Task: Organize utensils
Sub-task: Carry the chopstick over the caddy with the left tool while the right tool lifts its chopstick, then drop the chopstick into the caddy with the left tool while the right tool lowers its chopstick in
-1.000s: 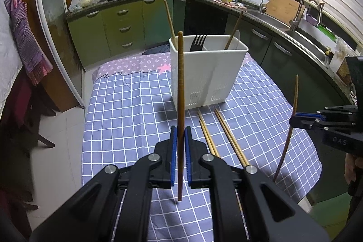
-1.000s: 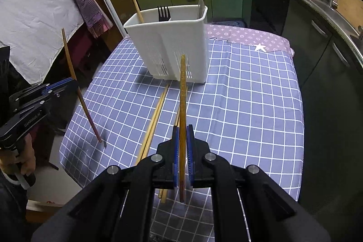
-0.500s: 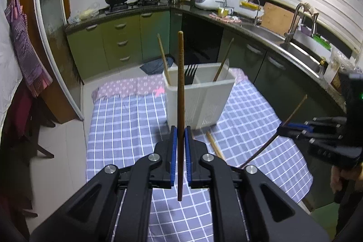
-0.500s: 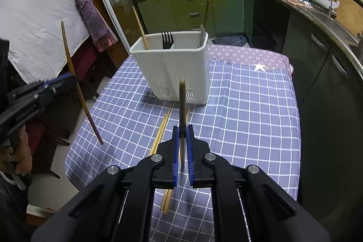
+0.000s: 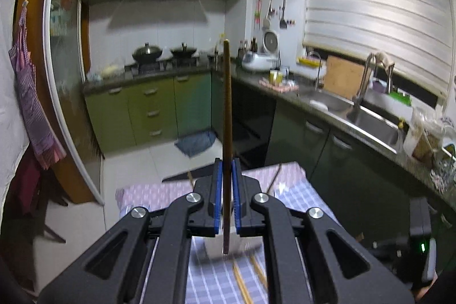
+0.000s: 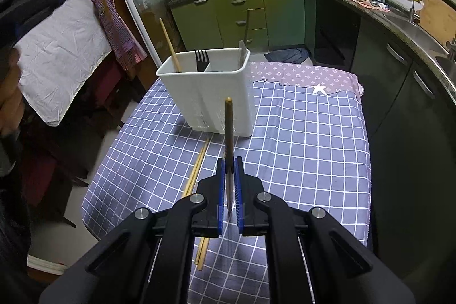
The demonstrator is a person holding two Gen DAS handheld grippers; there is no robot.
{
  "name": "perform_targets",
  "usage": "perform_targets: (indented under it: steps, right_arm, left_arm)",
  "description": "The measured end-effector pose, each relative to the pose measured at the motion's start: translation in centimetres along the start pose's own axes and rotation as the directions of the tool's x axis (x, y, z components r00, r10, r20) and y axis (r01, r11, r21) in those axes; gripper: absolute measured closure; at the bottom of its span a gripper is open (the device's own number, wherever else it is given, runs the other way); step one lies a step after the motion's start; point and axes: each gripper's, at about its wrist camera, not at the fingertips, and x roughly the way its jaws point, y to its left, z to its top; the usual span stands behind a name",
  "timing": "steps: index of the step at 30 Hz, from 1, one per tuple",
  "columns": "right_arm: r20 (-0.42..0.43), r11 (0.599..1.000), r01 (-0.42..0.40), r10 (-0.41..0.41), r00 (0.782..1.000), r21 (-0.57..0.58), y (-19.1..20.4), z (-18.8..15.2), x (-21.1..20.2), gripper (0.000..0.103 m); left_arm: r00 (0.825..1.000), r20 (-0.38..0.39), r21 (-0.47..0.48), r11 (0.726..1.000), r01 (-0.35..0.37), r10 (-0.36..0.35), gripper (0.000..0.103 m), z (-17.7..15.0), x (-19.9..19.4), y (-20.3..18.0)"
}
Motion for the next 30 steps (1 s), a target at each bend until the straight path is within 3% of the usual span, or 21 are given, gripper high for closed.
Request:
perform_targets:
  steps: [6,10,16,20,22,24,30]
  right_arm:
    - [0.000,1.000,-0.006,0.006,1.000,0.004,-0.3,-0.3,-0.2,0.096]
    - [0.001,1.000,-0.010,0.010,1.000,0.008,-0.6,-0.5,-0.4,0.096]
    - [0.005,1.000,-0.012,0.012,1.000,0.004,-0.6,-0.1,-0.5,0.096]
    - [0.014,1.000,-0.012,0.012,1.000,-0.002,-0.2,0.3,-0.7,0.096]
    - [0.018,1.000,-0.008,0.008,1.000,-0.003,-0.1,0.7,-0.9,0.096]
    - [0.025,1.000,-0.005,0.005,1.000,-0.001,0.0,1.2,-1.3,0.096]
    - [0.110,1.000,-0.014,0.012,0.994,0.012,-0.1,5.2,-4.3,0.096]
  left_arm:
    - [0.999,0.041,-0.033,0.999,0.001,0.001,0.096,1.1,5.2,-0.2]
    - [0.999,-0.024,-0.039,0.999,-0.035,0.034,0.096,-0.6,9.2,0.1]
    - [0.994,-0.088,-0.028,0.997,-0.067,0.064,0.096,-3.5,11.7,0.8]
    - [0.989,-0.139,-0.001,0.998,-0.059,0.058,0.093,-5.6,12.1,0.9]
    - [0.986,-0.155,0.010,0.998,-0.060,0.061,0.076,-6.4,11.7,1.0]
    - [0.985,-0.161,0.000,0.998,-0.056,0.055,0.069,-7.0,10.9,1.5]
    - [0.984,-0.161,-0.010,0.997,-0.080,0.077,0.069,-8.3,6.9,3.0]
